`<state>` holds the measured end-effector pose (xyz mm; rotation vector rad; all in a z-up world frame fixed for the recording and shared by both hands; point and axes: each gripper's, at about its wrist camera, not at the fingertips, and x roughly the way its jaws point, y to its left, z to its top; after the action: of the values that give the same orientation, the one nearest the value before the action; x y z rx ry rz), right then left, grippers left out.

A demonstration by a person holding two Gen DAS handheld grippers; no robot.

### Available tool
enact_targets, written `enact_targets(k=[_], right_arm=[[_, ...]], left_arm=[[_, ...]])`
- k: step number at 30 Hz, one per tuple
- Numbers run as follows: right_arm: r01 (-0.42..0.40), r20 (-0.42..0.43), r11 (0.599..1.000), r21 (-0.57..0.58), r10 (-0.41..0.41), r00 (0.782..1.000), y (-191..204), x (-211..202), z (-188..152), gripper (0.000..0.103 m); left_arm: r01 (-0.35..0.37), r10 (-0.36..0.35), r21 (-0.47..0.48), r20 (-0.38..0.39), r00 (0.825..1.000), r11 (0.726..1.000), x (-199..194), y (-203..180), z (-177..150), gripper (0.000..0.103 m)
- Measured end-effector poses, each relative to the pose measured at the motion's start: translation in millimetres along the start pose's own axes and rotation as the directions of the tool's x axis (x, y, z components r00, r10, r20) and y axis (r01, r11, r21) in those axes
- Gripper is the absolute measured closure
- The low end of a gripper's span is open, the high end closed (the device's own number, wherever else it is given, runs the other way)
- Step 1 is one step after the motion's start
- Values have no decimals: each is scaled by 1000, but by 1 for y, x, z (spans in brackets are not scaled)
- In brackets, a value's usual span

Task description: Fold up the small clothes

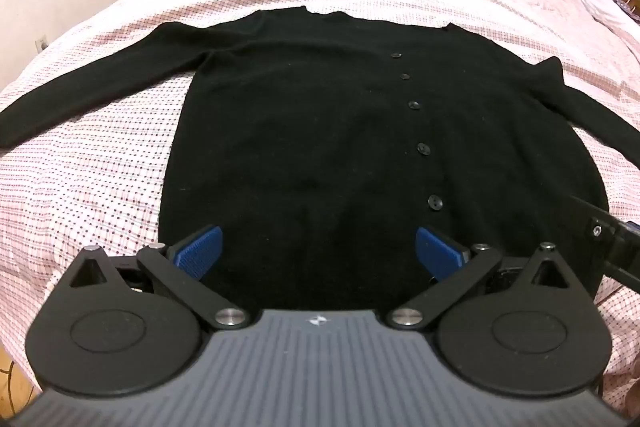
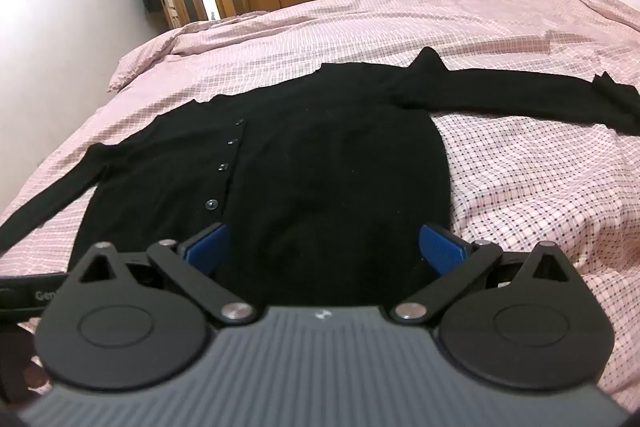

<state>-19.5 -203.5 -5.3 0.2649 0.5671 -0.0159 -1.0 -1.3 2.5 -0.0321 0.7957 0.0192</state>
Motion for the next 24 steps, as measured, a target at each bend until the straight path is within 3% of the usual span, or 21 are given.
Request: enact_targets(k=[24], right_arm=[[6,-7,1000,-4,-6,1000,1,0,0,0]], left_arm=[[-25,25,-8,-6,1000,1000,-2,4,5,0]])
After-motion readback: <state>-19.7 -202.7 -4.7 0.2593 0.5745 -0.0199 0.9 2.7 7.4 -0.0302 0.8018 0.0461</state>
